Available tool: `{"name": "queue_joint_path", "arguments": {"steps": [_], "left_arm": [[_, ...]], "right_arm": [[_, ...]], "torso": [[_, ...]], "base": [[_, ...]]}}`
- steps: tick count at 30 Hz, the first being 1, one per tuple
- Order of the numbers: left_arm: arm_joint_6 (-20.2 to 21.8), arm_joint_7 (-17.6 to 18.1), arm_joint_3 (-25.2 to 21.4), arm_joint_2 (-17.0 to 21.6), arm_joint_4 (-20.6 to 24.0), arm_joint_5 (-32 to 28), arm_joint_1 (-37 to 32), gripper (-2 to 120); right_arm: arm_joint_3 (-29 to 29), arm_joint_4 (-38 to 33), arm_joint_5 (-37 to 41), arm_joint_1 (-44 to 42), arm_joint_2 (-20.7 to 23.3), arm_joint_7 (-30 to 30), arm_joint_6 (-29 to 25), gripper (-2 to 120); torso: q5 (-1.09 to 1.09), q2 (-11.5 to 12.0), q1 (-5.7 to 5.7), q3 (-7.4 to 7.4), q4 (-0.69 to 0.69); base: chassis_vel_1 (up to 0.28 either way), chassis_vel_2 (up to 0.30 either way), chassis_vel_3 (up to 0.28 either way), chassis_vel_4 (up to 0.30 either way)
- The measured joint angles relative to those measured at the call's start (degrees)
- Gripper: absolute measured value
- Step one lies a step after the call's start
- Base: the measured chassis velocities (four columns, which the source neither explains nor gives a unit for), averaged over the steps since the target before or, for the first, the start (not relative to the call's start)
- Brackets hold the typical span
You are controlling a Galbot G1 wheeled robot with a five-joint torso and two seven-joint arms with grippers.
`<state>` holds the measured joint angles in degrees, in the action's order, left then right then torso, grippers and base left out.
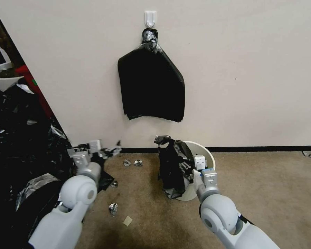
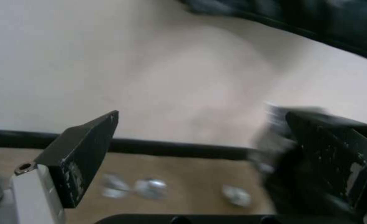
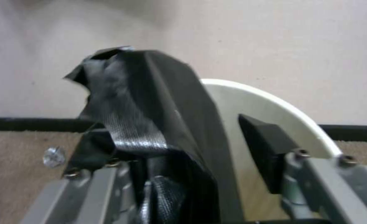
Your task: Place a trash bag onto the trash bin.
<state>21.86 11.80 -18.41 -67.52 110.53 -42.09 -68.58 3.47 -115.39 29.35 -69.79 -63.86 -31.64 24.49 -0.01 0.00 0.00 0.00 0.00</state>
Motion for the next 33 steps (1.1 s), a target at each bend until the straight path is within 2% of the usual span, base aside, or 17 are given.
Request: {"name": "queue_joint_path", "arguments": {"steps": [3, 4, 5, 7, 9, 10, 13, 15, 17, 18, 21, 24, 26, 28, 29, 31, 33], "left_arm": [[0.0, -2.2, 1.9, -1.2, -0.8, -1.6, 0.4, 100], [0.3, -3.1, 3.5, -2.1, -1.4, -2.7, 0.8, 100], [0.8, -3.4, 5.2, -3.0, -2.1, -3.5, 1.2, 100], [1.1, -3.4, 6.3, -3.6, -2.6, -3.8, 1.6, 100], [2.1, -2.7, 9.8, -6.1, -4.7, -3.8, 3.0, 100], [2.1, -2.7, 9.8, -6.1, -4.7, -3.8, 3.0, 100], [4.1, 0.4, 13.1, -9.7, -8.0, -2.7, 5.3, 100], [4.9, 1.7, 13.9, -10.7, -9.0, -2.1, 6.1, 100], [7.7, 5.3, 15.4, -12.8, -11.0, -1.4, 8.0, 100], [7.7, 5.3, 15.4, -12.8, -11.0, -1.4, 8.0, 100], [10.1, 9.0, 16.8, -14.9, -13.6, -0.8, 10.3, 100], [10.9, 10.6, 17.5, -16.1, -15.3, -0.6, 11.6, 100], [11.5, 11.1, 17.8, -16.8, -16.3, -0.4, 12.3, 97], [14.0, 11.5, 18.3, -17.5, -17.0, -0.1, 12.9, 86], [14.0, 11.5, 18.3, -17.5, -17.0, -0.1, 12.9, 86], [18.6, 11.8, 18.4, -17.5, -16.8, -0.3, 13.1, 74], [19.5, 12.1, 18.4, -17.5, -16.7, -0.4, 13.2, 71]], "right_arm": [[1.3, 0.1, 1.2, -0.2, -0.1, 0.2, -1.1, 42], [2.2, 0.2, 1.8, -0.4, -0.3, 0.7, -2.1, 35], [2.9, 0.5, 1.9, -0.7, -0.5, 1.1, -3.0, 28], [3.2, 0.7, 1.9, -0.8, -0.6, 1.2, -3.4, 25], [3.8, 1.6, 1.9, -1.1, -1.1, 1.3, -3.9, 14], [3.8, 1.6, 1.9, -1.1, -1.1, 1.3, -3.9, 14], [4.3, 2.4, 0.8, -1.5, -1.7, 1.3, -4.1, 1], [4.5, 2.6, 0.0, -1.6, -1.8, 1.3, -4.2, 0], [4.9, 3.1, -2.1, -1.9, -2.0, 1.4, -4.5, 0], [4.9, 3.1, -2.1, -1.9, -2.0, 1.4, -4.5, 0], [5.1, 3.4, -4.6, -2.4, -2.0, 1.8, -5.6, 0], [5.1, 3.4, -5.9, -2.7, -2.0, 2.1, -6.1, 0], [5.2, 3.5, -6.7, -2.8, -2.0, 2.2, -6.4, 0], [5.4, 3.7, -7.8, -2.8, -2.1, 2.4, -6.7, 0], [5.4, 3.7, -7.8, -2.8, -2.1, 2.4, -6.7, 0], [5.4, 4.1, -8.3, -2.8, -2.1, 2.5, -6.9, 0], [5.4, 4.2, -8.4, -2.8, -2.1, 2.6, -7.1, 0]], "torso": [[0.01, 0.0, 0.00, 0.00, 0.00], [0.00, 0.0, 0.00, 0.00, 0.00], [0.00, 0.0, 0.00, 0.00, 0.00], [0.00, 0.0, 0.00, 0.00, 0.00], [-0.01, 0.0, 0.00, 0.00, 0.00], [-0.01, 0.0, 0.00, 0.00, 0.00], [0.00, 0.0, 0.00, 0.00, 0.01], [0.00, 0.0, 0.00, 0.00, 0.00], [0.00, 0.0, 0.00, 0.00, 0.00], [0.00, 0.0, 0.00, 0.00, 0.00], [-0.01, 0.0, 0.00, 0.00, 0.00], [0.00, 0.0, 0.00, 0.00, 0.00], [0.00, 0.0, 0.00, 0.00, 0.00], [0.01, 0.0, 0.00, 0.00, 0.00], [0.01, 0.0, 0.00, 0.00, 0.00], [0.01, 0.0, 0.00, 0.00, 0.00], [0.00, 0.0, 0.00, 0.00, -0.01]], "base": [[0.000, 0.000, 0.000, 0.000], [0.000, 0.000, 0.000, 0.000], [0.000, 0.000, 0.000, 0.000], [0.000, 0.000, 0.000, 0.000], [0.000, 0.000, 0.000, 0.000], [0.000, 0.000, 0.000, 0.000], [0.000, 0.000, 0.000, 0.000], [0.000, 0.000, 0.000, 0.000], [0.000, 0.000, 0.000, 0.000], [0.000, 0.000, 0.000, 0.000], [0.000, 0.000, 0.000, 0.000], [0.000, 0.000, 0.000, 0.000], [0.000, 0.000, 0.000, 0.000], [0.000, 0.000, 0.000, 0.000], [0.000, 0.000, 0.000, 0.000], [0.000, 0.000, 0.000, 0.000], [0.000, 0.000, 0.000, 0.000]]}}
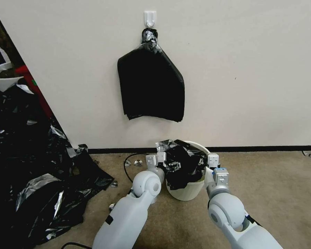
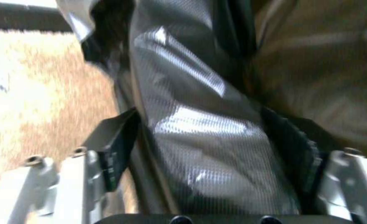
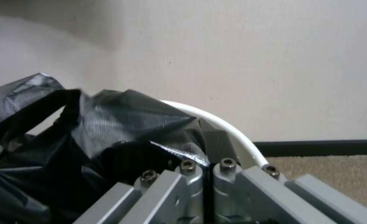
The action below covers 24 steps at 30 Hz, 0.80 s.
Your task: Place a trash bag onto the trash bin.
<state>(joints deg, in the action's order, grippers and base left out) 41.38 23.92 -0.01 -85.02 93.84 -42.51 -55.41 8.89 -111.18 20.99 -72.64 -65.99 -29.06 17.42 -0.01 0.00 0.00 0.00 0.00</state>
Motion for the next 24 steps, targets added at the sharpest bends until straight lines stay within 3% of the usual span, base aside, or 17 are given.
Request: {"name": "queue_joint_path", "arguments": {"steps": [5, 9, 13, 14, 15, 16, 18, 19, 20, 21, 24], "left_arm": [[1.1, 1.7, -0.4, -0.2, -0.5, -1.5, 0.5, 47], [1.1, 2.0, -0.8, 0.3, -0.3, -1.7, 0.3, 38], [1.0, 0.2, -1.2, 3.8, 1.9, -1.8, -0.8, 19], [1.0, 0.2, -1.2, 3.8, 1.9, -1.8, -0.8, 19], [1.0, -0.9, -1.3, 4.5, 2.2, -1.6, -1.0, 17], [1.0, -5.3, -1.8, 6.3, 3.2, 0.2, -1.9, 11], [1.0, -7.3, -2.1, 7.1, 3.7, 1.1, -2.3, 10], [1.0, -11.6, -2.7, 9.0, 5.3, 2.8, -3.3, 5], [1.0, -14.4, -3.1, 10.3, 6.5, 3.9, -3.9, 5], [1.0, -14.4, -3.1, 10.3, 6.5, 3.9, -3.9, 5], [1.0, -23.3, -5.0, 14.3, 10.8, 7.0, -5.6, 5]], "right_arm": [[0.1, 0.6, -0.3, 0.1, 0.0, 0.1, -0.7, 0], [0.4, 0.7, -0.8, 0.2, 0.2, 0.3, -1.3, 0], [2.0, 1.4, -4.4, 0.5, 1.0, 2.2, -3.4, 0], [2.0, 1.4, -4.4, 0.5, 1.0, 2.2, -3.4, 0], [2.4, 1.5, -5.0, 0.6, 1.2, 2.6, -3.6, 0], [3.3, 2.0, -6.5, 0.8, 1.7, 3.7, -4.6, 0], [3.8, 2.2, -7.2, 0.9, 2.0, 4.2, -5.1, 0], [4.9, 2.7, -8.1, 1.1, 2.7, 5.6, -5.8, 0], [5.4, 3.0, -8.2, 1.3, 3.3, 6.4, -5.9, 0], [5.4, 3.0, -8.2, 1.3, 3.3, 6.4, -5.9, 0], [6.3, 4.2, -4.7, 1.8, 5.4, 7.2, -4.7, 0]], "torso": [[0.00, 0.0, 0.00, 0.00, 0.00], [0.01, 0.0, 0.00, 0.00, 0.01], [0.01, 0.0, 0.00, 0.00, 0.01], [0.01, 0.0, 0.00, 0.00, 0.01], [0.01, 0.0, 0.00, 0.00, 0.00], [0.02, 0.0, 0.00, 0.00, 0.01], [0.02, 0.0, 0.00, 0.00, 0.01], [0.01, 0.0, 0.00, 0.00, 0.00], [0.03, 0.0, 0.00, 0.00, 0.00], [0.03, 0.0, 0.00, 0.00, 0.00], [0.02, 0.0, 0.00, 0.00, 0.00]], "base": [[0.000, 0.000, 0.000, 0.000], [0.000, 0.000, 0.000, 0.000], [0.000, 0.000, 0.000, 0.000], [0.000, 0.000, 0.000, 0.000], [0.000, 0.000, 0.000, 0.000], [0.000, 0.000, 0.000, 0.000], [0.000, 0.000, 0.000, 0.000], [0.000, 0.000, 0.000, 0.000], [0.000, 0.000, 0.000, 0.000], [0.000, 0.000, 0.000, 0.000], [0.000, 0.000, 0.000, 0.000]]}}
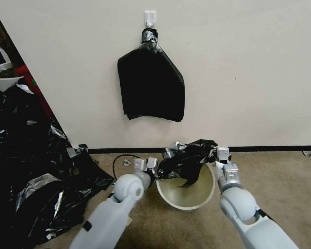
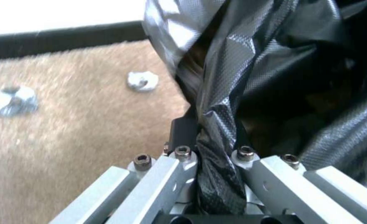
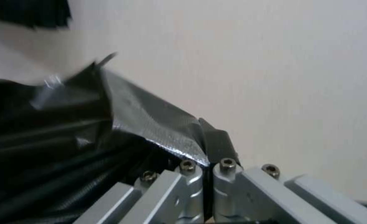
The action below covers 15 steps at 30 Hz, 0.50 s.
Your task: Place a trash bag onto the trash bin.
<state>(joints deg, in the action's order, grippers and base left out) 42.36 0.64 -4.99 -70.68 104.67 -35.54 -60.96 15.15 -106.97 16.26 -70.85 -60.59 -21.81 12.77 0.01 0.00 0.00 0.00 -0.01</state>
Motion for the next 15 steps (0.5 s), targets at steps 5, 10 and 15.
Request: {"name": "queue_joint_path", "arguments": {"steps": [5, 10, 15], "left_arm": [[-0.7, -3.2, -2.6, 2.4, 3.5, 1.0, -0.7, 5], [-7.5, -1.8, -5.8, 2.1, 4.0, 0.3, -0.6, 5], [-12.1, -0.8, -6.3, 0.5, 3.7, -0.4, 0.2, 5]], "right_arm": [[0.6, -0.7, 9.4, -0.7, 2.4, -1.1, 5.6, 0], [-0.9, -7.4, 23.5, -6.7, 5.3, -4.9, 10.6, 0], [-5.7, -16.4, 31.0, -12.1, 5.1, -7.4, 12.8, 0]], "torso": [[-0.01, 0.0, 0.00, 0.00, 0.00], [0.00, 0.0, 0.00, 0.00, 0.01], [0.02, 0.0, 0.00, -0.01, 0.02]], "base": [[0.000, 0.000, 0.000, 0.000], [0.000, 0.000, 0.000, 0.000], [0.000, 0.000, 0.000, 0.000]]}}
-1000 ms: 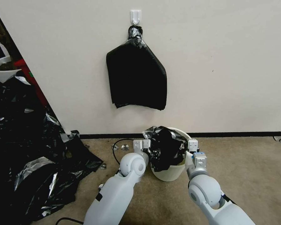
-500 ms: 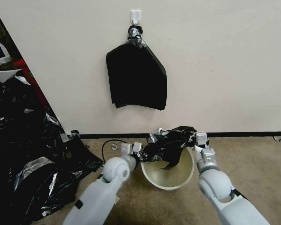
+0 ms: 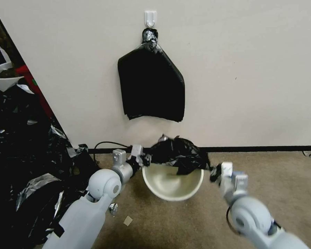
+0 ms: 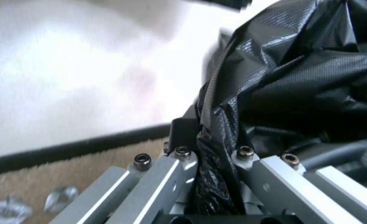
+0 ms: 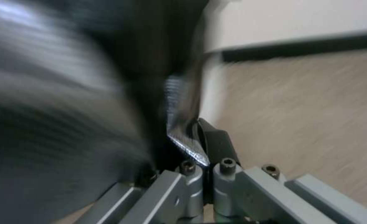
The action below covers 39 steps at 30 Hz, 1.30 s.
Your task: Place a trash bag onto the trash bin.
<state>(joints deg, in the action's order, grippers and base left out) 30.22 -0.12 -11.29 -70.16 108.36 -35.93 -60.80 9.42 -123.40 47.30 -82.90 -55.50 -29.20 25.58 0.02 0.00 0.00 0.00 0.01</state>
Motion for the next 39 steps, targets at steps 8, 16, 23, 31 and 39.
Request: {"name": "queue_joint_path", "arguments": {"steps": [8, 16, 23, 31, 39], "left_arm": [[-0.4, 0.0, -0.9, -1.3, 0.6, -1.5, 0.7, 5], [-1.0, 0.1, -2.4, -0.7, -0.4, -1.0, 1.6, 5], [-2.8, 0.5, -2.0, -1.1, -3.9, 1.1, 3.6, 5], [-2.9, 1.7, -1.1, -1.8, -5.9, 1.3, 5.4, 4], [-1.3, 2.8, -0.9, -2.4, -6.1, -0.6, 5.6, 4]], "right_arm": [[-3.7, 3.2, -1.7, 2.2, -2.7, 2.6, -0.5, 0], [-2.2, 6.4, -13.7, 1.3, -2.3, 10.0, -10.1, 21], [-3.3, -1.0, -5.7, -1.2, -1.3, 1.1, -2.3, 41], [-5.2, -7.3, -9.7, -6.9, 0.7, -2.1, -0.2, 76], [-5.2, -5.9, -38.9, -7.4, 0.0, 6.8, -14.8, 100]], "torso": [[-0.02, 0.0, 0.00, 0.00, -0.02], [-0.01, 0.0, 0.00, 0.00, -0.01], [-0.02, 0.0, 0.00, 0.00, -0.02], [-0.02, 0.0, 0.00, 0.00, 0.00], [-0.03, 0.0, 0.00, 0.00, -0.01]], "base": [[0.000, 0.000, 0.000, 0.000], [0.000, 0.000, 0.000, 0.000], [0.000, 0.000, 0.000, 0.000], [0.000, 0.000, 0.000, 0.000], [0.000, 0.000, 0.000, 0.000]]}}
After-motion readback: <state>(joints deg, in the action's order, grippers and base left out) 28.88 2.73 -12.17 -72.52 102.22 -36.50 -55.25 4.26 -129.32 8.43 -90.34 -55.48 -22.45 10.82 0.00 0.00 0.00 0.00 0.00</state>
